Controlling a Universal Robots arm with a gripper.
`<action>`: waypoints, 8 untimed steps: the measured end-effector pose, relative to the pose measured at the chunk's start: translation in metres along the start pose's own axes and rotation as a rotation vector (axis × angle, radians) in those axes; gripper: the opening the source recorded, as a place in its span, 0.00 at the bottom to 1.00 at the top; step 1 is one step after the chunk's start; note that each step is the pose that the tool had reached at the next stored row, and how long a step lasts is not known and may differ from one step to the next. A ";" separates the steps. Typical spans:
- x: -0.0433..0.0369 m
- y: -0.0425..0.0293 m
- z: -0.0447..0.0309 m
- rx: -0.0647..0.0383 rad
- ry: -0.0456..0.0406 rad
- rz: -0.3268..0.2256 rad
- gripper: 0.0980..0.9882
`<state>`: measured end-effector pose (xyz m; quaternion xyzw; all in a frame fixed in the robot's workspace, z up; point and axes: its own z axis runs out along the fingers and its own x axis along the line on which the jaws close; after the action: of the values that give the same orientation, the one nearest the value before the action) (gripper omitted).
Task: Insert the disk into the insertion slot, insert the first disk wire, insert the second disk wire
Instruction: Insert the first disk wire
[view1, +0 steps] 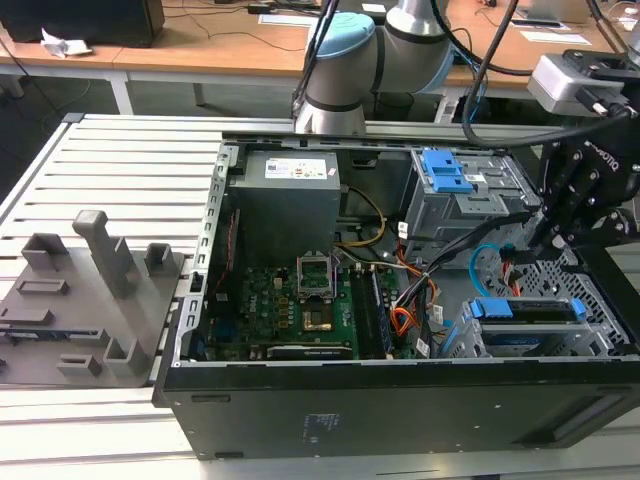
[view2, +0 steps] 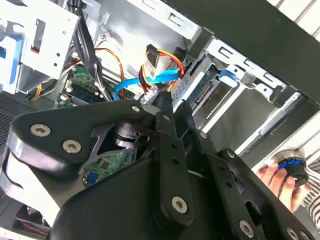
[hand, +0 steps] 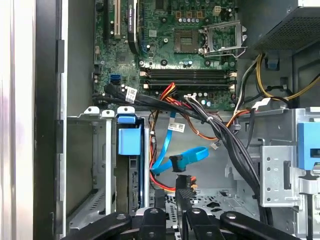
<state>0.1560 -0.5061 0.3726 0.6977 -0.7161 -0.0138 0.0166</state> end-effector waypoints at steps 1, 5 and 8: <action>-0.0010 0.0028 0.0009 0.000 -0.0003 0.005 0.16; -0.0099 0.0054 0.0100 0.000 -0.0011 0.020 0.16; -0.0118 0.0052 0.0150 0.000 -0.0014 0.020 0.16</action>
<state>0.1504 -0.4942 0.3578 0.6904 -0.7231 -0.0142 0.0163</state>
